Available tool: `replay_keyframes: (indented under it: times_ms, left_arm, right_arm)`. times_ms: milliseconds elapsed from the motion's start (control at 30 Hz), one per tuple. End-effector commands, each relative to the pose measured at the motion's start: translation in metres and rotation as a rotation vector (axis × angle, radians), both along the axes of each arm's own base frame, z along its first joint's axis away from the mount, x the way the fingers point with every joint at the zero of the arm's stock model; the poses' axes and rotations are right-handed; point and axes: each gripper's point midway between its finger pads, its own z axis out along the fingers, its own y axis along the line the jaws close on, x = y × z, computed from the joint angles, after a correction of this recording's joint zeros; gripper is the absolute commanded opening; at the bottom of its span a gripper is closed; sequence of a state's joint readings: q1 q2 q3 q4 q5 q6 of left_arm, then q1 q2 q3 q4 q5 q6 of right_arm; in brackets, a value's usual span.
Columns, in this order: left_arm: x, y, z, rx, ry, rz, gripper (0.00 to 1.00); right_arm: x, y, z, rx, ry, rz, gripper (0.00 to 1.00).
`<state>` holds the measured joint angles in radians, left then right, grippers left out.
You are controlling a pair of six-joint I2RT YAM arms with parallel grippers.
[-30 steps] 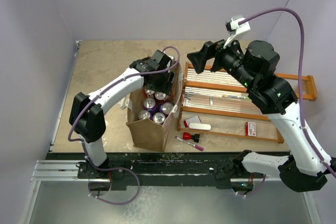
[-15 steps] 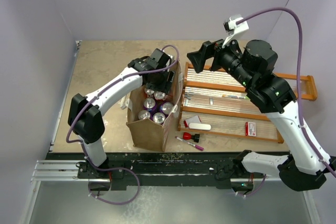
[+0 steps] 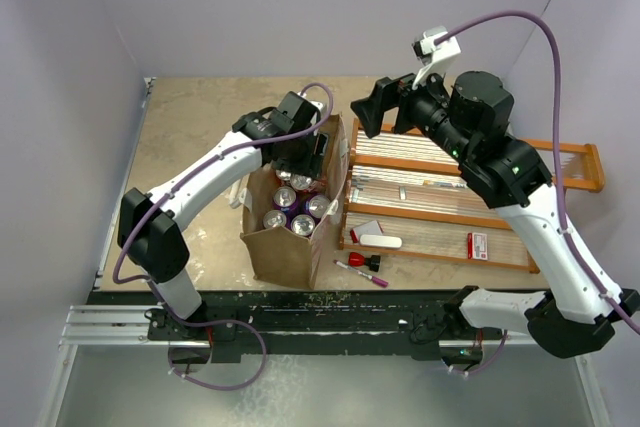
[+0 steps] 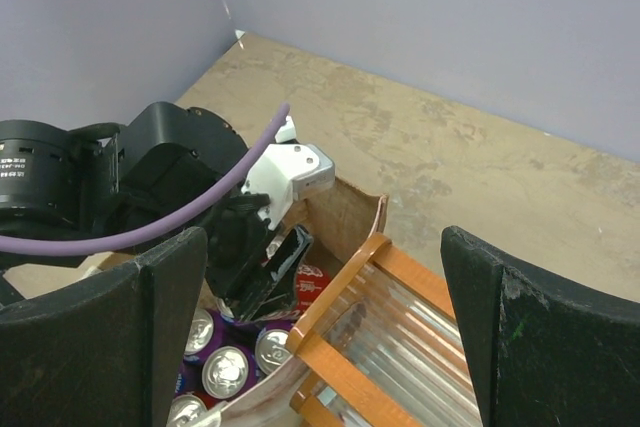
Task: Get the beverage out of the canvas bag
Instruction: Take out the drink from the canvas bag.
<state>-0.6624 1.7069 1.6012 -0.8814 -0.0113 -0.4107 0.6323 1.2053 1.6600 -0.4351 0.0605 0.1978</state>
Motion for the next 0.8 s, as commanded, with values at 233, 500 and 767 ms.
replay_keyframes:
  times_ms: [233,500,767]
  left_arm:
    - [-0.004,-0.008,0.036,-0.102,-0.041,0.015,0.00]
    - [-0.009,-0.007,0.038,-0.113,-0.022,0.022,0.00]
    - [-0.015,-0.004,0.045,-0.123,-0.013,0.019,0.00]
  right_arm:
    - [-0.002,0.016,0.013,-0.028,-0.095,0.106,1.00]
    - [-0.012,0.036,-0.003,-0.113,-0.141,0.239,0.98]
    - [-0.025,0.057,-0.031,-0.269,-0.198,0.396,0.95]
